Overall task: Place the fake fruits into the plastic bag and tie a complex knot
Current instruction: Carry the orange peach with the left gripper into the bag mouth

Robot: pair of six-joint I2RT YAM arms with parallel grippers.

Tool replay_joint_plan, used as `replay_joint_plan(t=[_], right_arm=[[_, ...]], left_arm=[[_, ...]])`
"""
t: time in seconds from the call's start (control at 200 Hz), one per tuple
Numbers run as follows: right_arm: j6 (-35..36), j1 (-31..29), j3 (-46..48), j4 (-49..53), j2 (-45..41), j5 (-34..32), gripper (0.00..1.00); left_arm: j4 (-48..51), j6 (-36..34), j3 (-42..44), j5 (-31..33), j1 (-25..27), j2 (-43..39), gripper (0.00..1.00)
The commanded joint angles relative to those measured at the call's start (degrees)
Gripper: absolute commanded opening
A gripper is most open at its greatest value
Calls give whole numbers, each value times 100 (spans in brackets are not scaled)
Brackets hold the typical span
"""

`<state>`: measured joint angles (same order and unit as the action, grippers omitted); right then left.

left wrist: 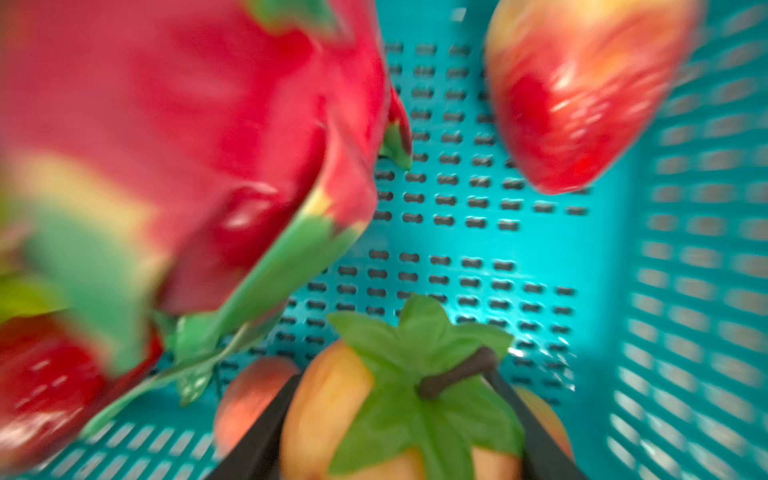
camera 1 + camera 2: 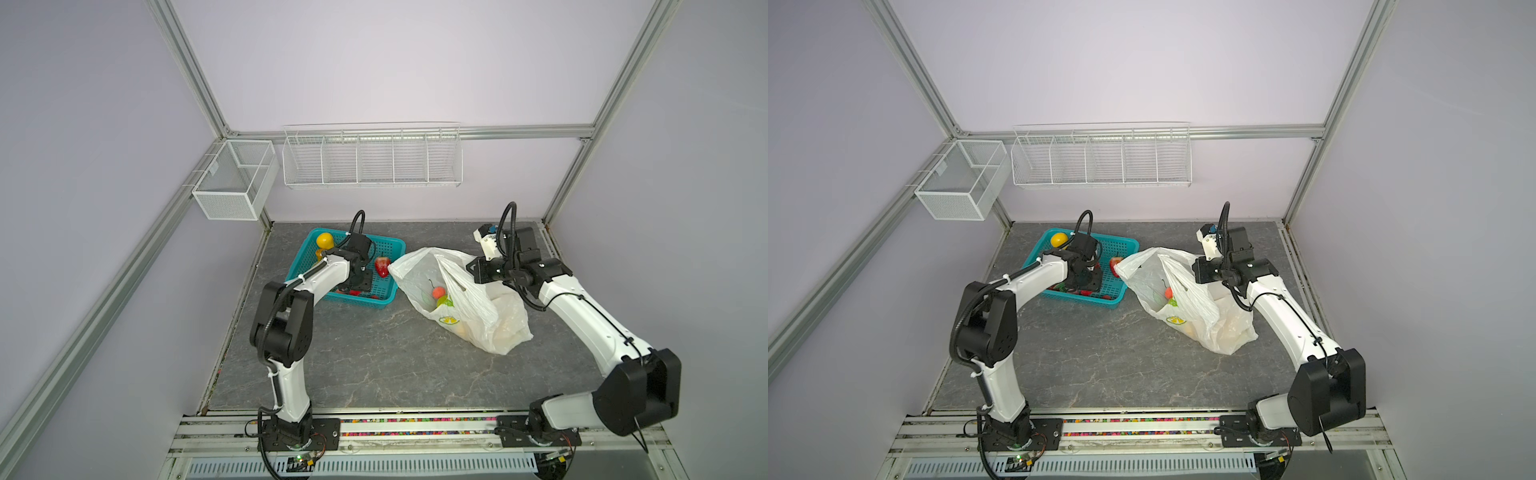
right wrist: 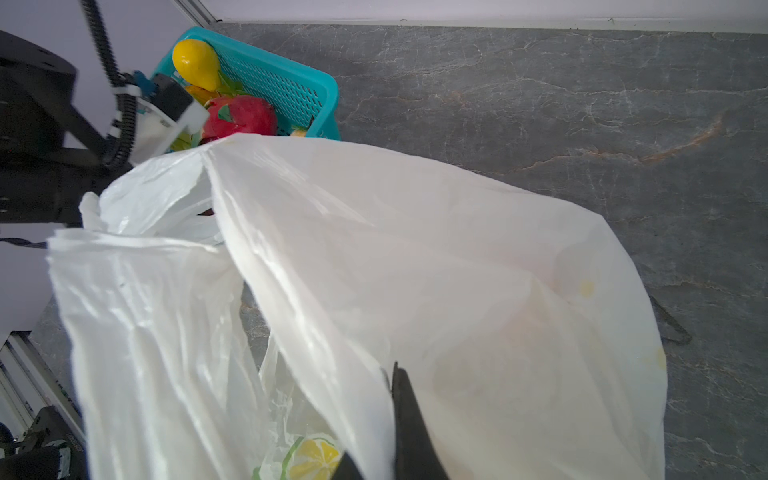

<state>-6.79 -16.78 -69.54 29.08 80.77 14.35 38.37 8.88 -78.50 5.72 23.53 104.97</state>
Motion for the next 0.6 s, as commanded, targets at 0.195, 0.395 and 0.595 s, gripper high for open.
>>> replay_joint_plan(t=[0.195, 0.395, 0.595], right_arm=[[126, -29, 47, -43, 92, -30, 9], [115, -33, 30, -52, 123, -35, 9], [101, -38, 19, -27, 90, 3, 9]], left_arm=[[-1292, 215, 1779, -1507, 162, -2463, 46], [-2572, 41, 2752, -1837, 1352, -3321, 46], [-3362, 102, 1884, -1947, 1936, -2110, 44]])
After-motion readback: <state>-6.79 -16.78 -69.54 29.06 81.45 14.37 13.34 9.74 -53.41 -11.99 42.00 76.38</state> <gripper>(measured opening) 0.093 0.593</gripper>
